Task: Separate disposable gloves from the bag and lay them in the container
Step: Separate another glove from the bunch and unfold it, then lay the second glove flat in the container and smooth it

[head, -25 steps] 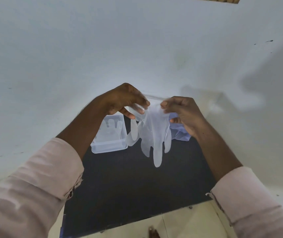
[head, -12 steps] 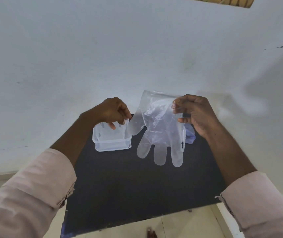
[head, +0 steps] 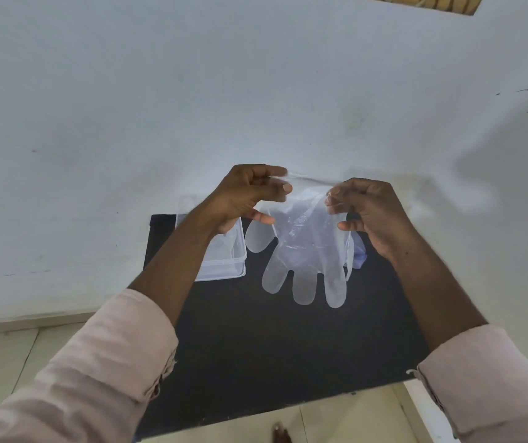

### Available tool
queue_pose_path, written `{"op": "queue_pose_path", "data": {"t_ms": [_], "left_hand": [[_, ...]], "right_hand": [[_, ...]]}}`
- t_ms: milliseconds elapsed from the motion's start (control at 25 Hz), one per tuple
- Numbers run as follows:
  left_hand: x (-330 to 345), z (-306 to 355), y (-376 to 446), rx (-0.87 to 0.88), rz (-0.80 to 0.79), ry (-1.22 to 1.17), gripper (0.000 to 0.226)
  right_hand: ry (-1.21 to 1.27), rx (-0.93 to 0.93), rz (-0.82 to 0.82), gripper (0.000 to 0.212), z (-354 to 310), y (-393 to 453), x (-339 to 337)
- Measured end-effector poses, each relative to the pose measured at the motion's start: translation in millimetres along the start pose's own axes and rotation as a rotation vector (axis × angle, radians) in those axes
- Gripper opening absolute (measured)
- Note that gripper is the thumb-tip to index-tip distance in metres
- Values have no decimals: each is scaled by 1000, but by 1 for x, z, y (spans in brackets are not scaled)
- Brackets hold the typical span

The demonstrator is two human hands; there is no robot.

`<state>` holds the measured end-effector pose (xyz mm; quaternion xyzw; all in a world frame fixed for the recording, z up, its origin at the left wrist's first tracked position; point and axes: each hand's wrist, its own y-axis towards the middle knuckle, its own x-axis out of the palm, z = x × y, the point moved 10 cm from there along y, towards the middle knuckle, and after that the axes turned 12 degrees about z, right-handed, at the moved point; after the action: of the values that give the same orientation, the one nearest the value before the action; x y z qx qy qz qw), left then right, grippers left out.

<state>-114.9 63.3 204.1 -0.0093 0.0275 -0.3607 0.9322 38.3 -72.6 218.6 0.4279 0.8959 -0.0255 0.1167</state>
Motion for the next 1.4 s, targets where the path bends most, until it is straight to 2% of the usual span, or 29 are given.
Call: {"op": "queue_pose_path", "data": {"t_ms": [80,160,560,880,1080,1400], "left_hand": [[1,-3,5,3,3,9,29],[1,-9,12,2,25,16,21],[-8,-30,53,-44,148,143,18],[-28,-56,71,-173,280,150,17],[-65,-80,83,-245,355,115,15],[-166,-111,145,-323,430,42,18]], "right_hand": [[-21,-3,-3,9,4,2,1],[-38,4,-10,9,9,6,3],[88,61,-102,14,36,57,28],[126,133,-264,13,67,97,65],[87,123,-329,11,76,119,109],[5,155,-331,19,64,166,229]]}}
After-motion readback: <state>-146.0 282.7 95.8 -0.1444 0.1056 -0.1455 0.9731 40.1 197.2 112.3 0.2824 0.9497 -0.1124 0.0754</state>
